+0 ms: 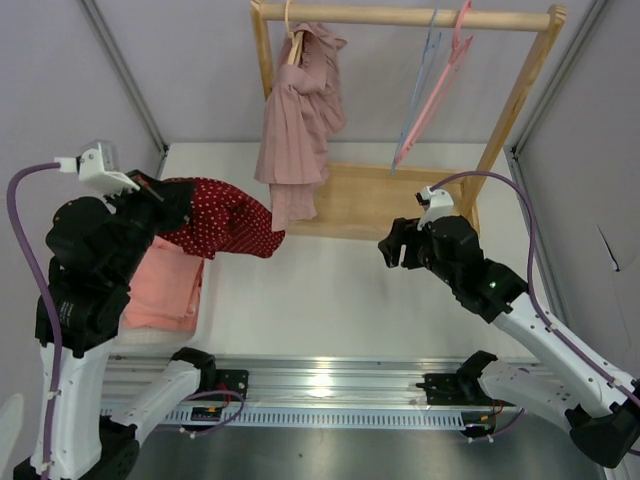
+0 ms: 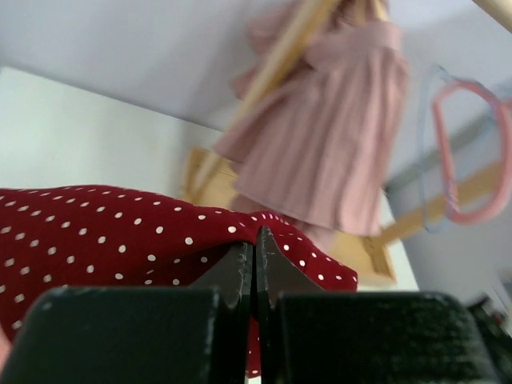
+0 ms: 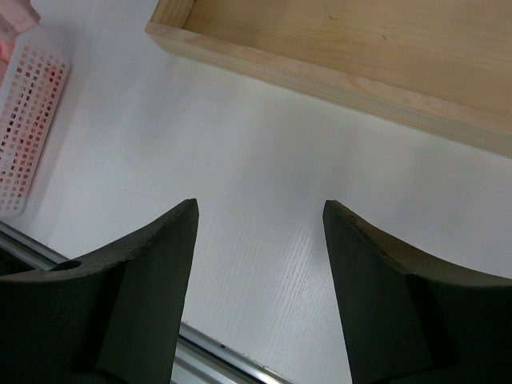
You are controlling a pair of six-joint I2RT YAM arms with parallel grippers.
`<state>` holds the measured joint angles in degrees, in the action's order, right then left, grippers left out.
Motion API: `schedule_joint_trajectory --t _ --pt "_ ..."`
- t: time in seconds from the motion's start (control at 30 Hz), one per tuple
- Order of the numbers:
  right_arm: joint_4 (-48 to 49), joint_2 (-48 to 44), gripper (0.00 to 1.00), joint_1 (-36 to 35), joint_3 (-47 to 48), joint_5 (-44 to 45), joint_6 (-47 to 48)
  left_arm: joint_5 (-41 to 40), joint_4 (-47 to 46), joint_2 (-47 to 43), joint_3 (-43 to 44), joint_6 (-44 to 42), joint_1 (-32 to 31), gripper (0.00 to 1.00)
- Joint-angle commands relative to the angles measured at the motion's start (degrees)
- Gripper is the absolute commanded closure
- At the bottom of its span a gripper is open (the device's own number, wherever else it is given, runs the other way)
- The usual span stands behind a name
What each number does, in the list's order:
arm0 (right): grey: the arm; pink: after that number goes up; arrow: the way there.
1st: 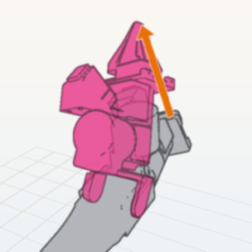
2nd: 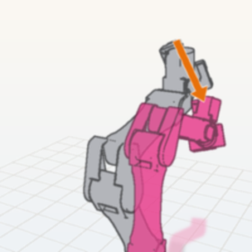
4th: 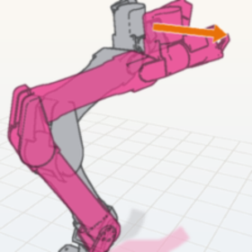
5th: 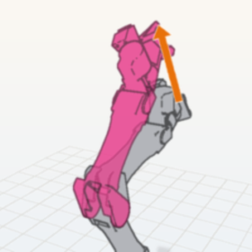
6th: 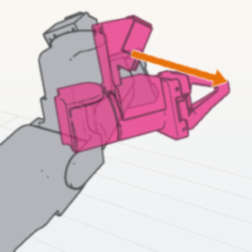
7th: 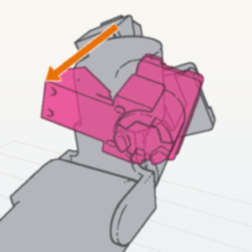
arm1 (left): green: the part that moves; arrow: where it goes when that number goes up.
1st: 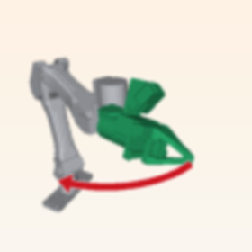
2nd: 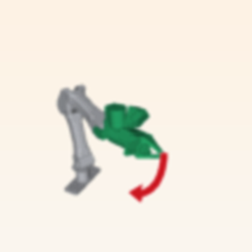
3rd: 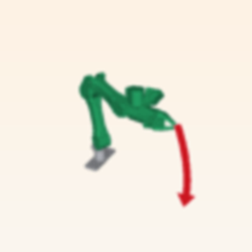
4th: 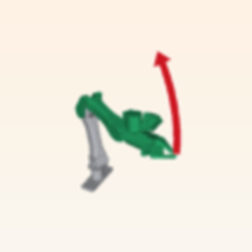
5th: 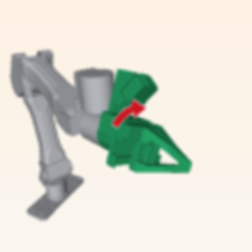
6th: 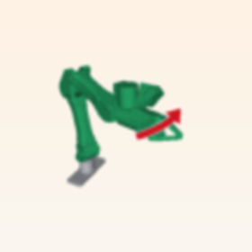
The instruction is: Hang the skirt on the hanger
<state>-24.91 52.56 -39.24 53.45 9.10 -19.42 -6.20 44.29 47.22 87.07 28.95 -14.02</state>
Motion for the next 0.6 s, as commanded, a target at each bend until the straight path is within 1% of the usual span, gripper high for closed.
schedule_joint_trajectory --t 0.0,0.03,0.07,0.1,0.13,0.17,0.2,0.23,0.27,0.33,0.37,0.43,0.47,0.53,0.57 --pt "1.70 -0.70 0.31 0.22 2.45 2.06 0.87 4.19 -3.60 0.33 -0.31 0.75 -6.09 1.00" --pt "1.62 -1.13 0.31 0.22 2.36 2.67 0.96 3.30 -3.77 -0.02 -1.02 1.11 -8.11 1.00" --pt "1.44 -1.31 0.31 0.22 2.36 2.85 0.88 2.08 -3.78 -0.20 -2.85 1.37 -12.56 1.00" --pt "1.35 -1.49 0.31 0.31 2.36 2.85 0.96 0.41 -3.95 -0.72 -3.56 2.07 -15.05 1.00" --pt "1.26 -1.93 0.31 0.31 2.27 3.02 1.14 -3.26 -4.13 -0.90 -4.35 2.60 -17.77 1.00" --pt "1.09 -2.10 0.31 0.13 2.18 3.20 1.14 -5.12 -4.04 -0.90 -6.62 3.04 -23.54 1.00" --pt "0.91 -2.19 0.31 0.22 2.27 3.38 1.14 -7.23 -3.78 -0.73 -7.17 4.17 -26.47 1.00" --pt "0.74 -2.28 0.30 0.13 2.36 3.46 1.31 -11.69 -3.25 0.06 -7.96 4.88 -29.63 1.00" --pt "0.30 -2.63 0.31 0.22 2.36 3.73 1.40 -13.91 -3.07 0.67 -10.14 5.67 -35.58 1.00" --pt "-0.14 -2.98 0.31 0.22 2.36 4.17 1.49 -17.08 -3.68 3.73 -12.00 8.22 -40.27 1.00" --pt "-0.75 -3.42 0.31 0.31 2.45 4.43 1.49 -17.27 -3.86 5.23 -14.18 9.10 -43.51 1.00" --pt "-1.37 -3.95 0.30 0.22 2.45 5.13 1.58 -17.62 -5.61 9.88 -15.60 12.35 -45.82 1.00" --pt "-1.98 -4.47 0.31 0.31 2.62 5.48 1.49 -16.75 -6.75 11.47 -17.87 13.14 -46.62 1.00" --pt "-3.47 -5.01 0.30 0.22 2.89 6.28 1.40 -15.34 -10.78 14.72 -19.04 13.59 -46.62 1.00" --pt "-3.92 -5.18 0.30 0.31 3.32 6.54 1.14 -14.81 -12.02 18.40 -19.30 13.07 -46.19 1.00"
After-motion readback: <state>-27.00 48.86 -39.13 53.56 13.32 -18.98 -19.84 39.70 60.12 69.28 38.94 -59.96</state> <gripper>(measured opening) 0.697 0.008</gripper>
